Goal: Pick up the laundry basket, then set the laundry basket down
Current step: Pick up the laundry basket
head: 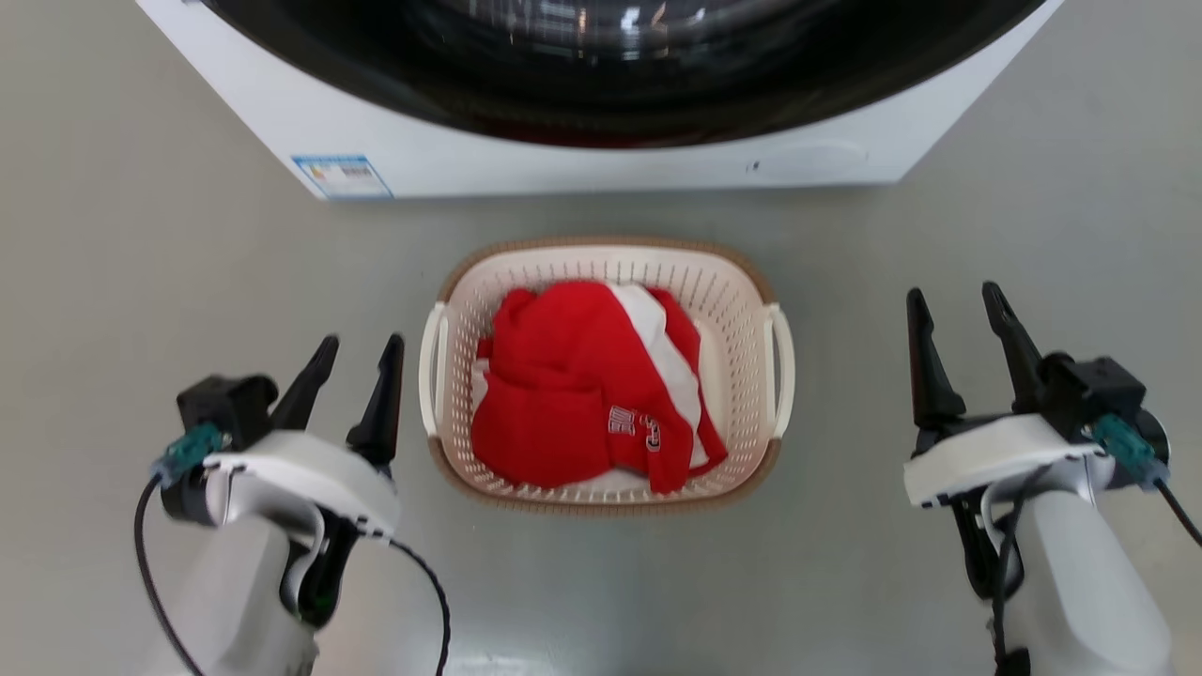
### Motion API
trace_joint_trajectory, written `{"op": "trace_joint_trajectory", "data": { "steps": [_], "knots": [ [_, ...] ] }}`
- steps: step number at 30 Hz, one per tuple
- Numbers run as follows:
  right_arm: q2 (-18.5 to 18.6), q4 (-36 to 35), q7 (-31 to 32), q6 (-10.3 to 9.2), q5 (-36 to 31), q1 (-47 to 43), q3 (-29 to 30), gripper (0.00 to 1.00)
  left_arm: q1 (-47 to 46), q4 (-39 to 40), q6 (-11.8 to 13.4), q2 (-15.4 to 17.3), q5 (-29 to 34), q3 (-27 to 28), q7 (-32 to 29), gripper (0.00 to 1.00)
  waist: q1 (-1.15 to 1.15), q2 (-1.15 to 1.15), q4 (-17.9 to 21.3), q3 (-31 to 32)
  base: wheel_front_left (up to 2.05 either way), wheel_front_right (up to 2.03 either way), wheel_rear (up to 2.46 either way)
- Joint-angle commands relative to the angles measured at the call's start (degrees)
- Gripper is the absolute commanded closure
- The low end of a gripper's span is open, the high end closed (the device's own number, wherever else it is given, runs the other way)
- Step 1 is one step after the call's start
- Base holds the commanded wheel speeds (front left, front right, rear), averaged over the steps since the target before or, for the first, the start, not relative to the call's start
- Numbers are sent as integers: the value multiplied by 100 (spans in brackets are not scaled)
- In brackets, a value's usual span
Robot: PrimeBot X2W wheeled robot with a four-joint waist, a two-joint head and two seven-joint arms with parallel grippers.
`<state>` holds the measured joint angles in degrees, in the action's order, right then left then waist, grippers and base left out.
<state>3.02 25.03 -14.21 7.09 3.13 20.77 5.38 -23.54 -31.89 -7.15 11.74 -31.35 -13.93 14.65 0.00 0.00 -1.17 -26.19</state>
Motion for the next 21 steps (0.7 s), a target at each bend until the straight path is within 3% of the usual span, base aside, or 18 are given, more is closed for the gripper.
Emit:
{"op": "trace_joint_trajectory", "data": {
  "steps": [1,12,21],
  "knots": [
    [-13,111,-79,40,-34,234,-171,0,-337,-50,-34,195,-64,36,35,0,0,0,-42,-429,0,0,0],
    [-13,1134,-79,40,-23,1030,-333,0,-1366,-948,-34,166,-399,-810,35,0,0,0,-222,-1165,0,0,0],
    [-13,1466,-79,40,-10,1344,-508,0,-1866,-1344,-34,223,-683,-1289,35,0,0,0,-271,-1532,0,0,0]
  ]
}}
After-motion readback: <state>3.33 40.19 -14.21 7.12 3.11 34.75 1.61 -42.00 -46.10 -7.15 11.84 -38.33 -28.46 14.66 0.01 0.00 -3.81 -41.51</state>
